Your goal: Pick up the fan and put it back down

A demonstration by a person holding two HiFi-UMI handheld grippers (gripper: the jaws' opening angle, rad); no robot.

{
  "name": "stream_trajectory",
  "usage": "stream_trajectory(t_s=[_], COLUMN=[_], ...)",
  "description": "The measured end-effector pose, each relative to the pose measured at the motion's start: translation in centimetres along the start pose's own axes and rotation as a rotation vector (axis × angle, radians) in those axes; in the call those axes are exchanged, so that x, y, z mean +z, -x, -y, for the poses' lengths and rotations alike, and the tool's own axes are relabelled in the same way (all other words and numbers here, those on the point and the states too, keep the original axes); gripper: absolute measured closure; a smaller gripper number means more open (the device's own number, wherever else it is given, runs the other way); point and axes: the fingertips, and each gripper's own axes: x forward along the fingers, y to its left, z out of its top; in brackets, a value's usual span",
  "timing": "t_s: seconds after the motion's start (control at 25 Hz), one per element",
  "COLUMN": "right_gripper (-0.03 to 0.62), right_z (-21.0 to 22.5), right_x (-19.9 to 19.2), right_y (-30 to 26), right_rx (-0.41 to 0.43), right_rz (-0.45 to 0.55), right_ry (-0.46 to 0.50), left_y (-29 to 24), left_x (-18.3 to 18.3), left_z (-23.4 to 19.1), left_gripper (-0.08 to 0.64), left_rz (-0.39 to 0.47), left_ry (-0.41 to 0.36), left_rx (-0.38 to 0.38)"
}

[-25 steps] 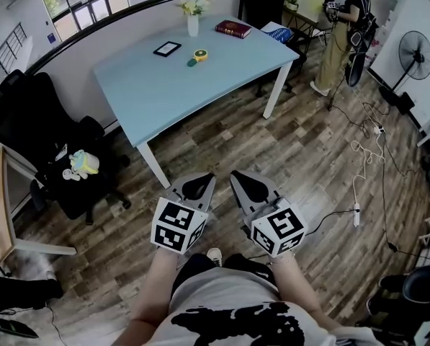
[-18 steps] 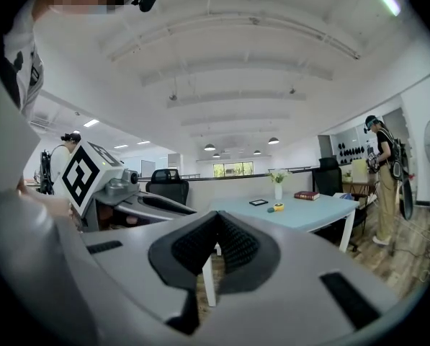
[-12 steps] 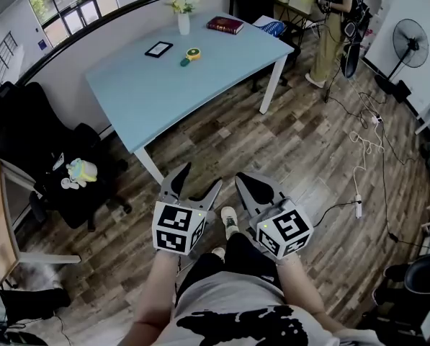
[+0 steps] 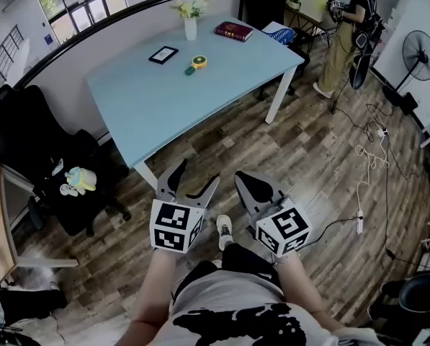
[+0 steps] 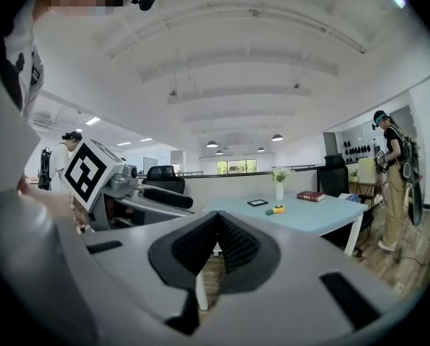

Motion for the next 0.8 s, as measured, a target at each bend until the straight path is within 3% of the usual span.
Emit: stream_trajectory(t_s=[0.44,0.8], right_gripper=[0.589,0.589], right_z=[11.0,17.1], right_x=[2.0,3.6], right_y=[-7.0,-9.7], right_rx=[0.008,0.014], right_rz=[0.009,0.041], right_ry=[0.000,-0.012], left_y=[-11.5,-16.7], left_x=[4.0,6.1], left_z=[-4.7,-6.6], left_gripper=[0.225,0.224], left_rz=[-0.019,-0.011], left_ry=[-0.019,0.004], left_rx=[0.025,0.073])
